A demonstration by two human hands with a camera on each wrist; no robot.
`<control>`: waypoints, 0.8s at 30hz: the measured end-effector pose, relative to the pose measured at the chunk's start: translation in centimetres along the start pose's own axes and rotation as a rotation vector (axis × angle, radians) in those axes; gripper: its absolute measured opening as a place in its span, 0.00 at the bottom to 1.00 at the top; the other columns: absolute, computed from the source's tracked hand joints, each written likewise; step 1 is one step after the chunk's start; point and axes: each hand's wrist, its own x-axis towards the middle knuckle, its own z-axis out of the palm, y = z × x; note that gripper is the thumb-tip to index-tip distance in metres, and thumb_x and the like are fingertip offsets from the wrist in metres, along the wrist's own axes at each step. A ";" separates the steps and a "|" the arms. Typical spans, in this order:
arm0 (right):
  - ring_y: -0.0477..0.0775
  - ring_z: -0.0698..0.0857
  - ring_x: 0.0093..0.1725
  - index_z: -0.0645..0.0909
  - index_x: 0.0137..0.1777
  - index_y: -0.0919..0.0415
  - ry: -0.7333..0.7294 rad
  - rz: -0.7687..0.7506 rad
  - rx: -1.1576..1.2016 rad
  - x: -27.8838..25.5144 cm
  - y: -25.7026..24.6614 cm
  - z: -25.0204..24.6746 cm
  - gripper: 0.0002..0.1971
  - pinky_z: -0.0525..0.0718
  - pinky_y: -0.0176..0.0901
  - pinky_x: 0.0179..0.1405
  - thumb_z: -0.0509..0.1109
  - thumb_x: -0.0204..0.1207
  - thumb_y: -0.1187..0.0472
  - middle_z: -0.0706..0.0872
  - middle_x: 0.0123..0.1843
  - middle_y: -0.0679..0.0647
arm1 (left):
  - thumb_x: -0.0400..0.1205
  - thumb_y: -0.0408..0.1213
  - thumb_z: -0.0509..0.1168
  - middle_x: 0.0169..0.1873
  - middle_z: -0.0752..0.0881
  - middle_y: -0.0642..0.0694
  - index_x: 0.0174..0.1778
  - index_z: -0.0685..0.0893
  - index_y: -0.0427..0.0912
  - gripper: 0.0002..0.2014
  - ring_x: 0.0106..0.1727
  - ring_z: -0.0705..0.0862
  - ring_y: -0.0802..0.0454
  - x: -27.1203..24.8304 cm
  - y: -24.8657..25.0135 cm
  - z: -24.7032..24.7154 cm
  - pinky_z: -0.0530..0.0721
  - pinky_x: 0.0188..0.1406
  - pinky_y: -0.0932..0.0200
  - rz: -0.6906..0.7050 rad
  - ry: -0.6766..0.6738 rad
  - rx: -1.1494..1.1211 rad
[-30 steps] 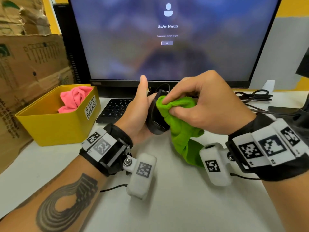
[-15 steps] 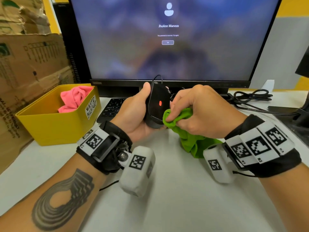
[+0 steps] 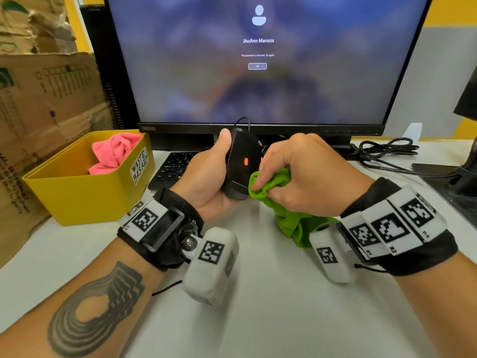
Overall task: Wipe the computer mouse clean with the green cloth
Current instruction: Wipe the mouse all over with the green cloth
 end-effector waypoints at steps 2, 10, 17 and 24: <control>0.47 0.89 0.44 0.95 0.42 0.42 0.023 -0.033 0.033 0.0 -0.7 0.1 0.16 0.87 0.44 0.52 0.76 0.62 0.65 0.93 0.42 0.42 | 0.92 0.60 0.53 0.59 0.91 0.30 0.69 0.86 0.37 0.30 0.53 0.92 0.38 0.0 -0.4 0.3 0.91 0.54 0.41 0.002 0.003 0.017; 0.41 0.89 0.41 0.95 0.42 0.40 -0.013 -0.025 0.072 0.3 -0.6 0.3 0.15 0.87 0.37 0.48 0.77 0.63 0.64 0.93 0.39 0.42 | 0.92 0.58 0.52 0.47 0.92 0.36 0.64 0.87 0.35 0.30 0.44 0.92 0.43 0.1 -0.1 0.1 0.92 0.42 0.50 -0.013 -0.022 -0.017; 0.40 0.87 0.40 0.95 0.42 0.41 -0.015 0.022 -0.028 -0.1 -0.4 -0.1 0.14 0.81 0.26 0.46 0.78 0.65 0.64 0.92 0.38 0.39 | 0.92 0.60 0.51 0.66 0.88 0.28 0.69 0.86 0.34 0.32 0.58 0.88 0.37 0.0 0.0 0.0 0.86 0.62 0.39 0.008 -0.030 0.017; 0.40 0.90 0.40 0.95 0.43 0.41 0.036 -0.048 0.082 0.4 -1.3 0.1 0.13 0.86 0.34 0.45 0.78 0.64 0.61 0.94 0.38 0.40 | 0.92 0.59 0.54 0.51 0.90 0.29 0.59 0.90 0.38 0.29 0.46 0.91 0.40 0.5 -0.9 0.3 0.90 0.45 0.48 0.031 0.006 0.075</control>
